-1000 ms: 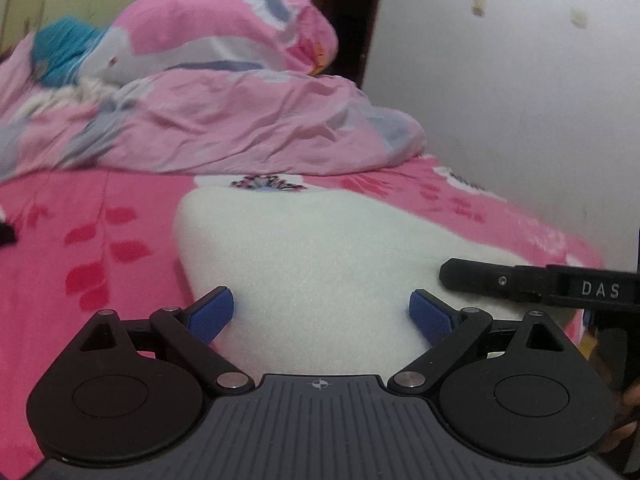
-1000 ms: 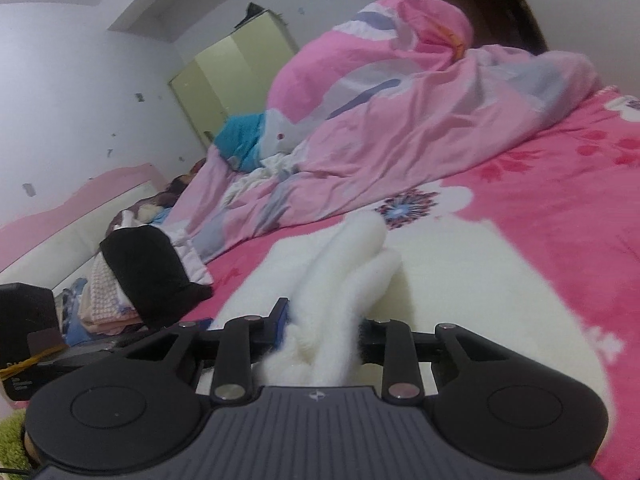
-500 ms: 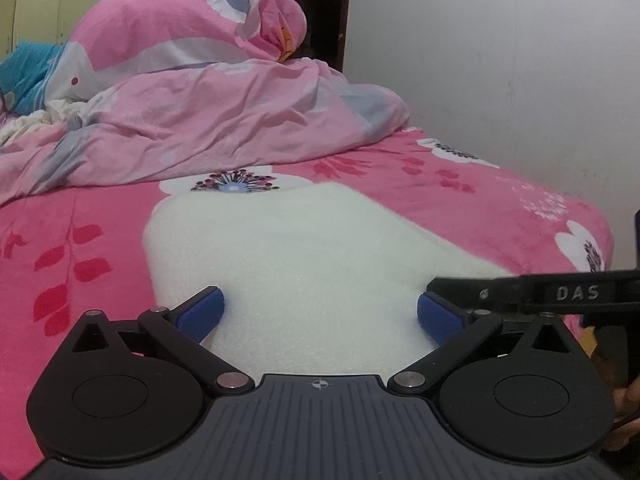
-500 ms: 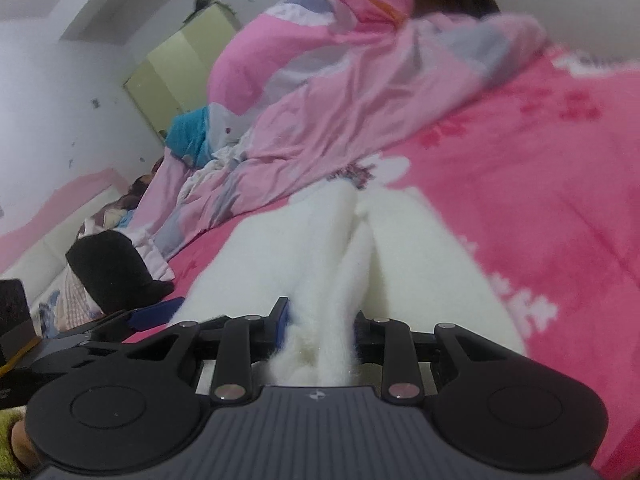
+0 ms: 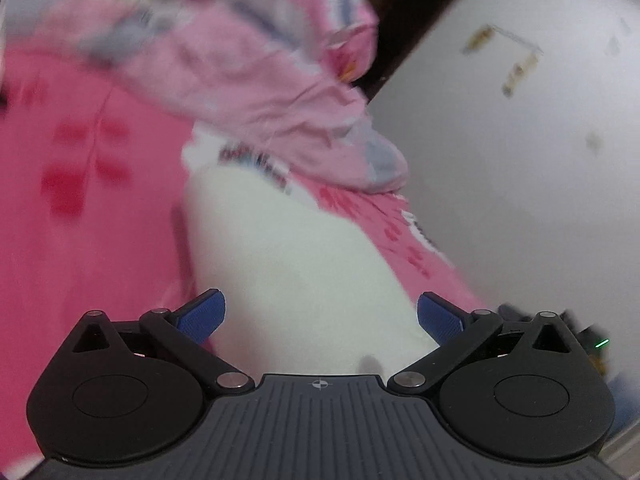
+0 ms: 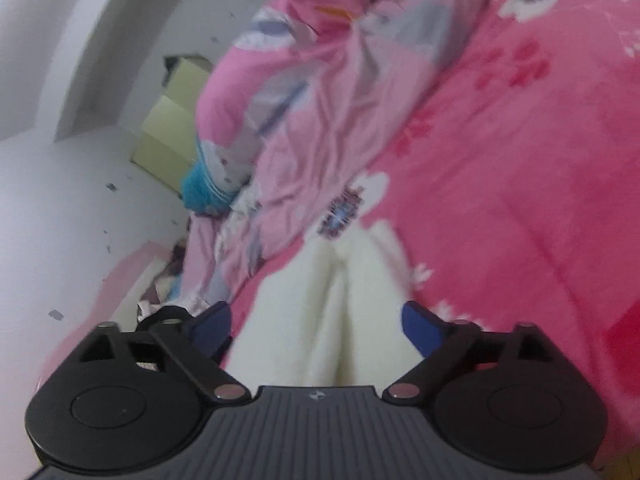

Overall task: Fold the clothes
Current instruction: 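Lift and roll the folded sweater over with the right gripper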

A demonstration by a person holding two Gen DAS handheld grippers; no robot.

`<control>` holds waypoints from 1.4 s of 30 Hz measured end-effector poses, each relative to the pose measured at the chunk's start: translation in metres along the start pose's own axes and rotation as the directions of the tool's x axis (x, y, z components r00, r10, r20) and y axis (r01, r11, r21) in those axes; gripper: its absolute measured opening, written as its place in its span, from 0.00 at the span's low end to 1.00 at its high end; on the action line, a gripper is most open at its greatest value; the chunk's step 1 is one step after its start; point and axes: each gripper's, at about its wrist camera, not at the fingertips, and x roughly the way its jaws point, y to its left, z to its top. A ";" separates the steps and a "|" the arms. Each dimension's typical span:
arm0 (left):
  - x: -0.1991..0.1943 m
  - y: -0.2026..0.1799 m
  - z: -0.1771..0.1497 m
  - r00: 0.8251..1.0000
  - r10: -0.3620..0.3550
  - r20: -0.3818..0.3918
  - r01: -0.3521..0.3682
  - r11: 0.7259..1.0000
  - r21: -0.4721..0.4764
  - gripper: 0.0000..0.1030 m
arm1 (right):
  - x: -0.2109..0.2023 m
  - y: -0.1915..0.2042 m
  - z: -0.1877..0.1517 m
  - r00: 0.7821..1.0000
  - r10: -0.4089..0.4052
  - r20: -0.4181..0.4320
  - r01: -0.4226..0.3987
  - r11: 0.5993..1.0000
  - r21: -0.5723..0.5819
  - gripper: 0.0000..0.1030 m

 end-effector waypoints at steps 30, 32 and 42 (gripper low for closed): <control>0.035 0.052 0.013 0.981 -0.182 -0.068 0.157 0.949 -0.273 0.97 | 0.158 0.047 -0.004 0.906 0.112 -0.408 -0.128 0.992 -0.013 0.92; 0.022 0.058 0.019 0.985 -0.164 -0.052 0.144 0.952 -0.270 0.97 | 0.167 0.055 -0.016 0.900 0.113 -0.422 -0.130 0.992 -0.011 0.92; -0.048 0.101 0.024 1.000 0.016 -0.018 -0.020 0.967 -0.255 0.97 | 0.220 0.109 -0.069 0.847 0.176 -0.501 -0.211 0.977 -0.014 0.90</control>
